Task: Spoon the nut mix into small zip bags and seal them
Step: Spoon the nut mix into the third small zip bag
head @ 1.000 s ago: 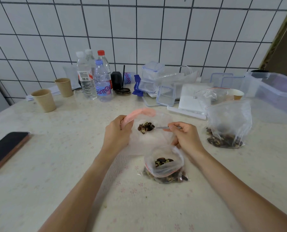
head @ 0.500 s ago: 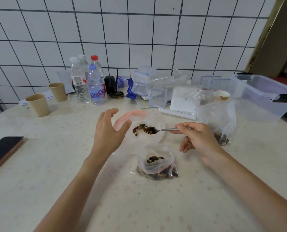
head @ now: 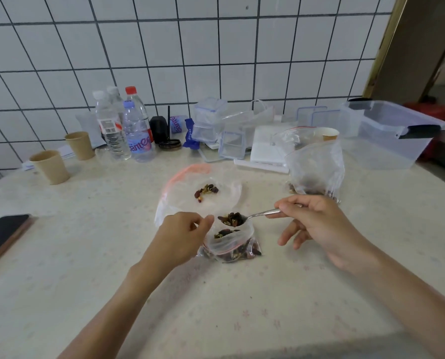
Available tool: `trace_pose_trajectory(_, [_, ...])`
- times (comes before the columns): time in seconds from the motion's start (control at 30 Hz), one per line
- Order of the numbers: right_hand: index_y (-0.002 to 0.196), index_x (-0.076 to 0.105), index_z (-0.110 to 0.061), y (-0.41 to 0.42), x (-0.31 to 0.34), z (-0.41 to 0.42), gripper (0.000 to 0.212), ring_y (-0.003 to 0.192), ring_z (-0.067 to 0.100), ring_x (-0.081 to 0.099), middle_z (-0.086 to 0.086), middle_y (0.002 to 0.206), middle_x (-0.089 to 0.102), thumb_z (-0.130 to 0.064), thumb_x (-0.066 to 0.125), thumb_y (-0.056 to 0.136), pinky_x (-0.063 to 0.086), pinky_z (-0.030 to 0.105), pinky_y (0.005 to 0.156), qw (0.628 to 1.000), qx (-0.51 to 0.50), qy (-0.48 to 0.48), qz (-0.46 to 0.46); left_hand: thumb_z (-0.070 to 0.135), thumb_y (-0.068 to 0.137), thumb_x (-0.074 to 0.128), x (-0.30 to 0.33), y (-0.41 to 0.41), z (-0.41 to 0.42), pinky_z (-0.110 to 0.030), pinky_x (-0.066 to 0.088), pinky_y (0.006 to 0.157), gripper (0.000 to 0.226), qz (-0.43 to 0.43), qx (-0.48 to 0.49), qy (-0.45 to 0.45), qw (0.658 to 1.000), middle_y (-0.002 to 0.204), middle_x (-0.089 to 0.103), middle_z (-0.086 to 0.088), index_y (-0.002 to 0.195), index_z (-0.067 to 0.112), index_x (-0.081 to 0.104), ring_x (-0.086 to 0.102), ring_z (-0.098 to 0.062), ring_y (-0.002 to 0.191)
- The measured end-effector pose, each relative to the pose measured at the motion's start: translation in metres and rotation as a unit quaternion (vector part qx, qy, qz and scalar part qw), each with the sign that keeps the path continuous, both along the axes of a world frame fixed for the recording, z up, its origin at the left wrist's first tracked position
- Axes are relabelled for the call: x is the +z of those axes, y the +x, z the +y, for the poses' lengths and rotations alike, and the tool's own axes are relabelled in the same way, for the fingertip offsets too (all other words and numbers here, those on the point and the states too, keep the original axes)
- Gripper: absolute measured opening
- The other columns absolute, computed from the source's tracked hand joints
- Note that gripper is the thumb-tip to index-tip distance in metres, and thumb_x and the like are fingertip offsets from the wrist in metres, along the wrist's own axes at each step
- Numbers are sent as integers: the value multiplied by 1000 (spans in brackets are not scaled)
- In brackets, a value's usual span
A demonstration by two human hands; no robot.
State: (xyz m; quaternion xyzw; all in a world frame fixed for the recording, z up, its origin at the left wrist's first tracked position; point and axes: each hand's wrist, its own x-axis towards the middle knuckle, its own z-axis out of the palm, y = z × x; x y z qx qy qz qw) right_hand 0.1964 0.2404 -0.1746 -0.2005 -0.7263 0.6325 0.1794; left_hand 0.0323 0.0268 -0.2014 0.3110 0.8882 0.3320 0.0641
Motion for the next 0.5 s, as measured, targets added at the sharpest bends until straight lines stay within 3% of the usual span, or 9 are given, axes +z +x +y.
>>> trace_pose_trajectory(0.07, [102, 71, -9, -1, -4, -7, 13, 58, 31, 74, -2, 96, 81, -16, 60, 103, 51, 31, 42, 999, 12, 43, 7, 36, 103, 56, -3, 0, 0, -35, 55, 65, 38, 7, -2, 30, 1000, 63, 68, -1, 76, 14, 72, 66, -19, 57])
trace_pose_trajectory(0.13, [100, 72, -15, -1, -8, -13, 12, 60, 27, 75, -6, 90, 79, -16, 60, 104, 52, 35, 45, 991, 33, 125, 33, 33, 102, 59, -5, 1, -2, -24, 50, 61, 27, 16, -13, 75, 997, 69, 69, 12, 83, 23, 75, 65, -10, 58])
trace_pose_trajectory(0.2, [104, 73, -23, 4, -11, -17, 14, 61, 14, 72, -7, 83, 77, -23, 60, 105, 53, 32, 51, 952, 61, 288, 81, 35, 102, 59, -5, 4, -7, -17, 47, 58, 23, 36, -27, 103, 994, 70, 68, 17, 84, 29, 73, 63, -7, 56])
trace_pose_trajectory(0.23, [108, 73, -24, 8, -11, -18, 16, 60, 12, 69, -7, 80, 76, -26, 58, 105, 53, 29, 54, 904, 74, 405, 112, 37, 102, 59, -6, 4, -8, -16, 46, 56, 23, 44, -31, 111, 992, 70, 67, 16, 84, 31, 72, 62, -7, 55])
trace_pose_trajectory(0.3, [113, 75, -16, 11, -11, -20, 17, 61, 19, 66, -2, 76, 72, -20, 63, 101, 52, 36, 51, 775, 96, 603, 164, 39, 102, 58, -8, 5, -13, -16, 45, 54, 22, 55, -32, 117, 991, 68, 66, 15, 86, 34, 71, 61, -9, 53])
trace_pose_trajectory(0.33, [112, 75, -12, 11, -12, -21, 17, 60, 23, 64, 1, 74, 70, -12, 69, 96, 51, 38, 47, 727, 99, 657, 172, 40, 102, 57, -9, 5, -15, -18, 46, 53, 22, 58, -31, 120, 991, 67, 66, 14, 86, 34, 71, 61, -11, 52])
trace_pose_trajectory(0.37, [112, 75, -9, 10, -13, -21, 21, 59, 25, 63, 3, 73, 69, -6, 75, 90, 49, 39, 44, 702, 98, 682, 178, 40, 102, 57, -10, 5, -17, -21, 47, 54, 21, 60, -30, 122, 990, 67, 66, 12, 86, 35, 71, 61, -11, 51])
trace_pose_trajectory(0.43, [113, 75, -9, 8, -13, -18, 22, 62, 25, 64, 3, 76, 70, -7, 75, 91, 50, 40, 44, 713, 96, 669, 186, 41, 102, 56, -10, 4, -19, -27, 50, 56, 21, 62, -28, 121, 990, 66, 67, 11, 87, 35, 71, 61, -11, 50])
trace_pose_trajectory(0.5, [116, 74, -16, 7, -15, -14, 20, 70, 22, 70, -2, 84, 74, -23, 60, 104, 55, 41, 54, 776, 85, 599, 180, 40, 102, 57, -10, 3, -19, -31, 53, 57, 21, 66, -26, 112, 991, 67, 67, 13, 87, 36, 70, 61, -9, 50])
